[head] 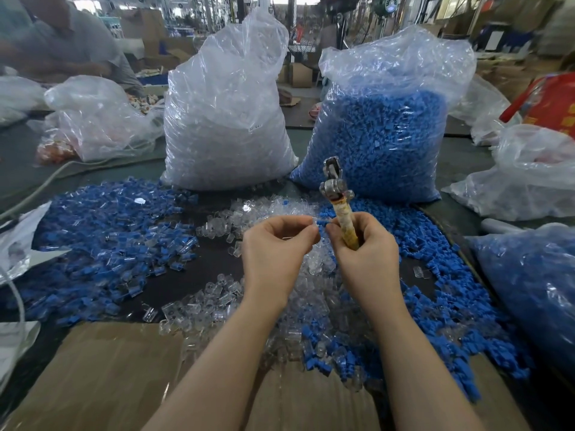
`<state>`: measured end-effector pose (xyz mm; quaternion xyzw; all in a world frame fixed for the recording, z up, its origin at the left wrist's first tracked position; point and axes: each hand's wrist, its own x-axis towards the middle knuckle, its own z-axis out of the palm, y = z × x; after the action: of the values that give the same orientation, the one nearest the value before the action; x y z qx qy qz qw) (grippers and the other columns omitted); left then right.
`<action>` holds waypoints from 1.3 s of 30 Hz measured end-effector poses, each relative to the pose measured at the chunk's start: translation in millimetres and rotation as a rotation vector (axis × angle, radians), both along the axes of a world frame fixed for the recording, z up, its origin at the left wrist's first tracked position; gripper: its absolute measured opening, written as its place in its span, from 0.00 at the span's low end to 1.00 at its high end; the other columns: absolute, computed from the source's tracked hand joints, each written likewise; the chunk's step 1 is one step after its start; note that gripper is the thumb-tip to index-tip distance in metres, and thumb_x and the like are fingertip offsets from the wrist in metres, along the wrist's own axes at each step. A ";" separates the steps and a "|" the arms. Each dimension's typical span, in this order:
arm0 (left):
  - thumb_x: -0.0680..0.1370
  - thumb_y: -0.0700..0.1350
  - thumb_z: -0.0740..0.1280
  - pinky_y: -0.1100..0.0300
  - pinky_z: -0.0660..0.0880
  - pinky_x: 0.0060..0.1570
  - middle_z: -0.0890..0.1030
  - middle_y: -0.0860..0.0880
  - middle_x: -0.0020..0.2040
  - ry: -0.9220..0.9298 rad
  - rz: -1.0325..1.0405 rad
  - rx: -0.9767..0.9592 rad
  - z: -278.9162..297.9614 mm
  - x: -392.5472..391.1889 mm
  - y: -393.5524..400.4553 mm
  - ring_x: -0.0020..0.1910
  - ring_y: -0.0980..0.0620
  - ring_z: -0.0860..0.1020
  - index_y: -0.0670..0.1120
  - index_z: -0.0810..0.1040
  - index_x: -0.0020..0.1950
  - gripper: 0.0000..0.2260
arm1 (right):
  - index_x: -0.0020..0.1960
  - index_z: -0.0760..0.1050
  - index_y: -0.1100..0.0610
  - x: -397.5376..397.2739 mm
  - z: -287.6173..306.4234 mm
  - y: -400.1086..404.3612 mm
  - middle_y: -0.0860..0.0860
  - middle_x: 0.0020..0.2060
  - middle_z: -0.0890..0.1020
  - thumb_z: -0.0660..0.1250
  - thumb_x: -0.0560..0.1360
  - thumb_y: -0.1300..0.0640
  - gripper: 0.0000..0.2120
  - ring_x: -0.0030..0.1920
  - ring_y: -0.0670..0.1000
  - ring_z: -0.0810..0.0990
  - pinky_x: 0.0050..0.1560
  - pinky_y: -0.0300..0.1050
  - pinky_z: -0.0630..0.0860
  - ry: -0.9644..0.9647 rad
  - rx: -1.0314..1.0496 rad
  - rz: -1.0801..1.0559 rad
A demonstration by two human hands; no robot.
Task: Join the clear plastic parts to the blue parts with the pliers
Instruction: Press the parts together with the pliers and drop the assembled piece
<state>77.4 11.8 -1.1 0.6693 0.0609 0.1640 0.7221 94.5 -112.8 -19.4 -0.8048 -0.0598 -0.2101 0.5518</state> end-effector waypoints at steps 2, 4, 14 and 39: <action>0.72 0.36 0.76 0.58 0.82 0.45 0.86 0.51 0.37 -0.019 0.024 0.062 -0.9 -0.3 -1.4 0.40 0.53 0.85 0.49 0.84 0.41 0.08 | 0.40 0.73 0.47 -0.1 0.3 0.4 0.35 0.30 0.77 0.70 0.77 0.52 0.09 0.29 0.38 0.73 0.29 0.30 0.67 0.003 0.000 -0.001; 0.72 0.37 0.76 0.56 0.83 0.46 0.86 0.52 0.37 -0.032 0.039 0.116 -2.6 -0.4 -3.3 0.40 0.54 0.85 0.50 0.85 0.41 0.07 | 0.40 0.73 0.47 -0.1 0.6 1.2 0.36 0.29 0.77 0.70 0.76 0.53 0.08 0.28 0.38 0.73 0.29 0.31 0.67 0.012 -0.003 0.004; 0.72 0.38 0.76 0.60 0.82 0.45 0.85 0.54 0.38 -0.072 0.060 0.196 -5.1 -1.5 -7.0 0.39 0.58 0.84 0.52 0.84 0.43 0.08 | 0.44 0.79 0.53 0.4 2.6 -2.4 0.49 0.28 0.77 0.69 0.78 0.56 0.04 0.27 0.44 0.70 0.28 0.42 0.68 0.097 0.094 0.116; 0.75 0.34 0.72 0.64 0.79 0.41 0.84 0.49 0.36 -0.120 -0.016 -0.237 0.6 6.3 10.8 0.37 0.52 0.84 0.42 0.82 0.45 0.04 | 0.46 0.73 0.50 -2.0 11.7 -26.2 0.42 0.35 0.75 0.70 0.76 0.59 0.07 0.34 0.42 0.73 0.41 0.42 0.71 0.289 -0.034 0.352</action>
<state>83.7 22.6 -0.5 0.5688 0.0313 0.1894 0.7998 92.5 -138.9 -7.7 -0.8130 -0.1232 0.0078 0.5690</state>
